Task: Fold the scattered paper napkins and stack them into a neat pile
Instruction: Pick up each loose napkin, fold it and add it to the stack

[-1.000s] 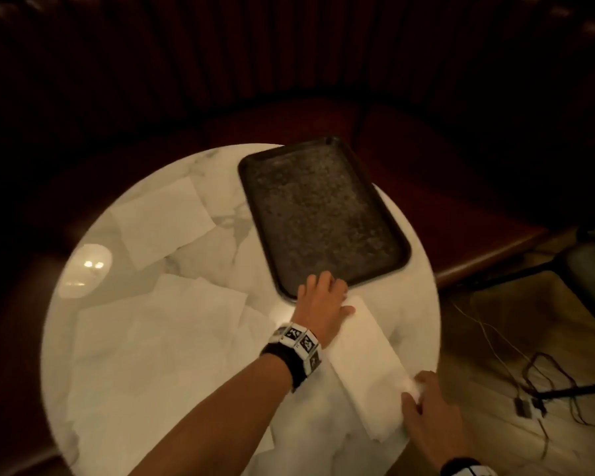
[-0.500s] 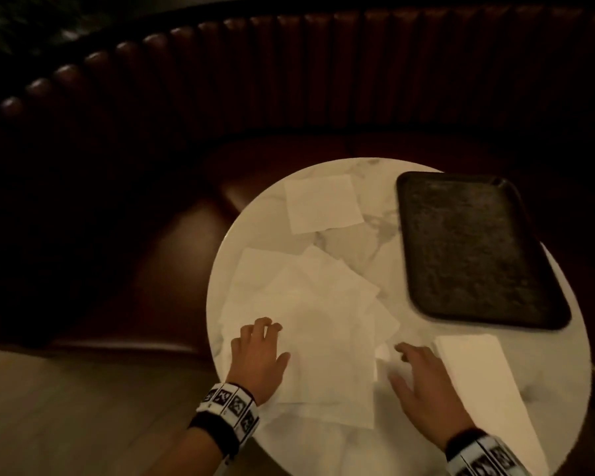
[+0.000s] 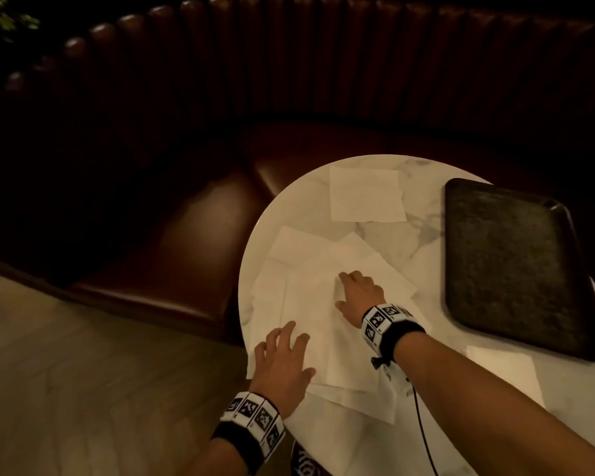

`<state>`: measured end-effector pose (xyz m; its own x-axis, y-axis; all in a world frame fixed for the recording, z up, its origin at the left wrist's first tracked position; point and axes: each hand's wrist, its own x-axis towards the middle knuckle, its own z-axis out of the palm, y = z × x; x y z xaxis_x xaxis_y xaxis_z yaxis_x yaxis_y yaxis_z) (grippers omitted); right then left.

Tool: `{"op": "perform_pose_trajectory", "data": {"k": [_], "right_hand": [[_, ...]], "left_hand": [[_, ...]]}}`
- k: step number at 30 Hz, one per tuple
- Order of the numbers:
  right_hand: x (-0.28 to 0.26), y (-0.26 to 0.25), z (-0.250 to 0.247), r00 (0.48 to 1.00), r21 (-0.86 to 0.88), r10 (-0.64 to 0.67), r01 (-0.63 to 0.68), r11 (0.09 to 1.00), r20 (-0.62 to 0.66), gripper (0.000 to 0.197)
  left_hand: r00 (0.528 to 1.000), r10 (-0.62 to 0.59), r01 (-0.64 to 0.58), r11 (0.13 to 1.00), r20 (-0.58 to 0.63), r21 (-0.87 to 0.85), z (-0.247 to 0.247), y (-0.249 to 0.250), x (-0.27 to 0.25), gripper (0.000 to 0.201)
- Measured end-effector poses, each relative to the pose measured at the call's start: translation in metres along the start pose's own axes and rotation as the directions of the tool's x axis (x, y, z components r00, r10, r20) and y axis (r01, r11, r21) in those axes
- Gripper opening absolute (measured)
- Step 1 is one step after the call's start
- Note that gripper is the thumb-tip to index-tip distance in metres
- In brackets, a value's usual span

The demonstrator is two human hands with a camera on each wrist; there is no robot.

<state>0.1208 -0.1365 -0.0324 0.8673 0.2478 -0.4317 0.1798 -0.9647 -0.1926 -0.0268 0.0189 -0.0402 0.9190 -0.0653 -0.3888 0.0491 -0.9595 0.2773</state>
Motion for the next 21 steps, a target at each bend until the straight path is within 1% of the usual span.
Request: {"op": "perform_pose_trajectory", "data": {"k": [2, 7, 10, 12, 14, 15, 16, 17, 19, 21], "right_hand": [[0.008, -0.004, 0.001, 0.999, -0.072, 0.024, -0.027, 0.997, -0.034, 0.052], [0.011, -0.002, 0.003, 0.994, -0.105, -0.034, 0.024, 0.994, -0.099, 0.036], [-0.001, 0.0, -0.007, 0.987, 0.0, -0.036, 0.036, 0.999, -0.155, 0.027], [-0.017, 0.001, -0.021, 0.979, 0.116, -0.044, 0.068, 0.991, -0.198, 0.022], [-0.041, 0.005, -0.04, 0.971, 0.272, -0.037, 0.102, 0.957, -0.235, 0.016], [-0.055, 0.009, -0.051, 0.969, 0.377, -0.017, 0.112, 0.919, -0.247, 0.013], [-0.069, 0.013, -0.062, 0.969, 0.495, 0.012, 0.116, 0.861, -0.248, 0.009], [-0.083, 0.018, -0.071, 0.968, 0.619, 0.049, 0.117, 0.777, -0.244, 0.007], [-0.111, 0.028, -0.087, 0.967, 0.826, 0.131, 0.11, 0.553, -0.216, 0.011], [-0.137, 0.038, -0.098, 0.964, 0.953, 0.211, 0.099, 0.286, -0.163, 0.016]], "left_hand": [[1.0, 0.011, -0.011, 1.0, -0.007, 0.0, -0.001, -0.002, -0.001, 0.057], [1.0, -0.007, 0.007, 1.0, -0.014, -0.001, -0.008, -0.008, 0.0, 0.056], [0.999, -0.019, 0.017, 0.999, -0.043, -0.039, -0.015, -0.007, 0.004, 0.055], [0.996, -0.017, 0.008, 0.995, -0.084, -0.101, -0.023, -0.006, 0.006, 0.056], [0.991, 0.013, -0.037, 0.983, -0.135, -0.181, -0.033, 0.0, 0.008, 0.059], [0.986, 0.039, -0.075, 0.973, -0.162, -0.218, -0.039, 0.005, 0.009, 0.063], [0.979, 0.069, -0.117, 0.96, -0.191, -0.253, -0.046, 0.011, 0.008, 0.067], [0.972, 0.097, -0.157, 0.945, -0.215, -0.285, -0.055, 0.019, 0.007, 0.072], [0.954, 0.139, -0.226, 0.915, -0.264, -0.333, -0.072, 0.037, 0.003, 0.079], [0.939, 0.138, -0.262, 0.88, -0.315, -0.396, -0.086, 0.053, 0.0, 0.081]]}}
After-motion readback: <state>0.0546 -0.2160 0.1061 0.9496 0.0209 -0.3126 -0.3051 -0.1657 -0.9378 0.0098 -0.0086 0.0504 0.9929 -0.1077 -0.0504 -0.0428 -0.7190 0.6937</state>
